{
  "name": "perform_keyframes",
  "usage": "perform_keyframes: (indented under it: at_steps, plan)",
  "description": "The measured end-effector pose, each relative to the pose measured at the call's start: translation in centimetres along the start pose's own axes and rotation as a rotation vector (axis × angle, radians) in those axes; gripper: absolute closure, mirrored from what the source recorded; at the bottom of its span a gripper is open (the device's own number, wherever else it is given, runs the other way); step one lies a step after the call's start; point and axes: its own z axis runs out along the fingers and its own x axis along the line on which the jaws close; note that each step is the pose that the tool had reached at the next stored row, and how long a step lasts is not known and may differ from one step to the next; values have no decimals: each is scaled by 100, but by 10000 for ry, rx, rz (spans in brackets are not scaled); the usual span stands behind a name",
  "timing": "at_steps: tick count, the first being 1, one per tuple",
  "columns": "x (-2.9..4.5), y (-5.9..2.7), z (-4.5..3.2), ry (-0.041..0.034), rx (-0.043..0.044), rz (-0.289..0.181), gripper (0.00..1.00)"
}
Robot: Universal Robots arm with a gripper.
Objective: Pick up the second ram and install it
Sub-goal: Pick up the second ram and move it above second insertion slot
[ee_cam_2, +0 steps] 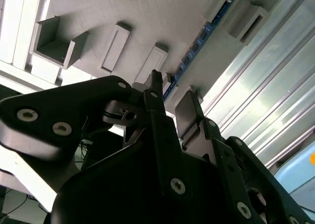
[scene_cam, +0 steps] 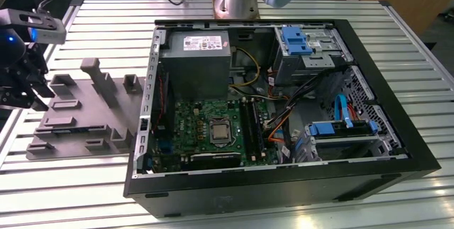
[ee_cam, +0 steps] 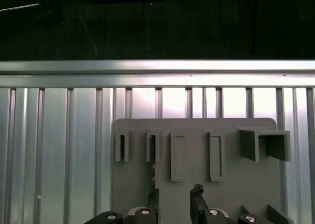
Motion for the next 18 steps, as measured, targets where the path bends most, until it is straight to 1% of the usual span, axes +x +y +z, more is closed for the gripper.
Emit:
perform_keyframes:
  at_steps: [5,14,18]
  plan:
    - [35,-2,45,1,-2,0,62]
    - [82,-8,202,1,-2,0,62]
    - [95,-10,261,2,-3,0,62]
